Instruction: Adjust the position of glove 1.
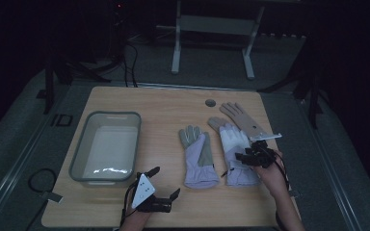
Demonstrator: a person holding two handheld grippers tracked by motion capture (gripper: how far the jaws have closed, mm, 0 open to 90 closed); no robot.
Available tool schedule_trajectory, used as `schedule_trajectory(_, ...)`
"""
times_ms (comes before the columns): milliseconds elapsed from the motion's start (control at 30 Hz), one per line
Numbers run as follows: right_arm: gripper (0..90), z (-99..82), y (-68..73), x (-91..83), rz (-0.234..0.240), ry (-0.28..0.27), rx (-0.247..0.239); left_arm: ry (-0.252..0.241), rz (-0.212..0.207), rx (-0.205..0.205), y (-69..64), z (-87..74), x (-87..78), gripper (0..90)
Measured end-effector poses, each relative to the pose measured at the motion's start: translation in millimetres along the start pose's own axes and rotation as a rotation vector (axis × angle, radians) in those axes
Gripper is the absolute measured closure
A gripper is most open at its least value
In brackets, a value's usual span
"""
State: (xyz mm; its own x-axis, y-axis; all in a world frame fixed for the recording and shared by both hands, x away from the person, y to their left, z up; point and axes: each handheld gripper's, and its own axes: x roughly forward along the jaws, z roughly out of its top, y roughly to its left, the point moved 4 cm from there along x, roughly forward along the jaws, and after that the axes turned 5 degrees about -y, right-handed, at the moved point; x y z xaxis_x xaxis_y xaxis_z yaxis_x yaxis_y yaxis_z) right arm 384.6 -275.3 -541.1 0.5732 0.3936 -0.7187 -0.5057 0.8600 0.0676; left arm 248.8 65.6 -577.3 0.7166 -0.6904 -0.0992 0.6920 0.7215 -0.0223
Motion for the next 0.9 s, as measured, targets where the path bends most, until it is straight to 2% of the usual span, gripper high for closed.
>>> schedule_trajectory(200, 44.5, -5.5, -3.6, 12.9, 0.004, 0.033, -0.010, 0.000, -0.001, 0.001, -0.1, 0.0, 0.0, 1.2)
schedule_trajectory(267, 45.5, -8.0, -2.6, 16.1, -0.013, 0.038, -0.026, 0.000, -0.001, 0.000, 0.0, 0.0, 0.0, 1.2)
schedule_trajectory(467, 50.8, -12.1, 1.3, 18.3, -0.031, 0.004, -0.042, 0.002, -0.001, 0.001, 0.3, 0.0, -0.1, 1.2)
schedule_trajectory(533, 54.2, -13.6, 3.0, 18.2, -0.034, -0.005, -0.048, 0.002, -0.001, 0.000, 0.4, 0.0, 0.0, 1.2)
schedule_trajectory(600, 61.6, -14.6, 4.8, 17.8, -0.025, -0.008, -0.044, 0.004, -0.002, -0.001, 0.5, 0.0, 0.0, 1.2)
schedule_trajectory(833, 73.1, -13.7, 10.3, 16.3, -0.052, -0.016, -0.048, 0.003, 0.000, -0.003, 0.7, 0.0, 0.1, 1.2)
schedule_trajectory(900, 76.1, -13.0, 10.0, 12.3, -0.053, -0.036, -0.027, 0.002, 0.000, -0.006, 0.9, 0.0, 0.0, 1.2)
